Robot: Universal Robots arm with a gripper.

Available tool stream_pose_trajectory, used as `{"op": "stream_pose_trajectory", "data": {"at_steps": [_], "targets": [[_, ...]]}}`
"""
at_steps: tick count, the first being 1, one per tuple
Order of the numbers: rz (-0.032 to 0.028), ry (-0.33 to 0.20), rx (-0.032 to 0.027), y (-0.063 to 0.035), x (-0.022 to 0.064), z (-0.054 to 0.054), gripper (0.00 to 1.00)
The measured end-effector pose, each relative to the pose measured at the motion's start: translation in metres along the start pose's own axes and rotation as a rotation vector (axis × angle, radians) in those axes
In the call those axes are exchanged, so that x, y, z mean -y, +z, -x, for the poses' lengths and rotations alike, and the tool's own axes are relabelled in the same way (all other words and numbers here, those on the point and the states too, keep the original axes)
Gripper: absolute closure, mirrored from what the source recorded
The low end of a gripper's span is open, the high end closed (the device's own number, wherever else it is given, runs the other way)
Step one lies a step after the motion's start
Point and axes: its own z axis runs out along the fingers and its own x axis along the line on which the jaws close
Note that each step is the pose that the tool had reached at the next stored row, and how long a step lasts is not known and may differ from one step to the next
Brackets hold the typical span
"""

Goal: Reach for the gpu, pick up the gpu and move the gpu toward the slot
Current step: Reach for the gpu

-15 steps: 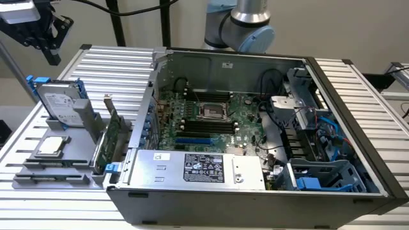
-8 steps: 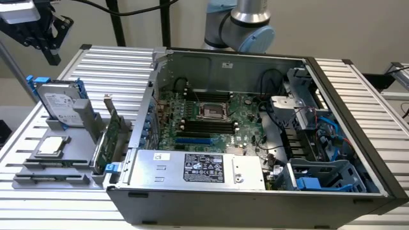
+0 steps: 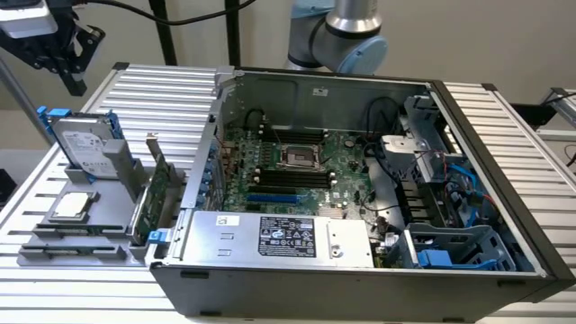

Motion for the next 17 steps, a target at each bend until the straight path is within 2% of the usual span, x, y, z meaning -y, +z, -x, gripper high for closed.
{"op": "stream_pose_trajectory", "data": {"at_steps": [10,17], "targets": [[0.0000,0.000,0.0000,0.0024,0.0325,0.021,0.89],[0.0000,0.000,0.0003,0.0092,0.0498,0.037,0.89]]}}
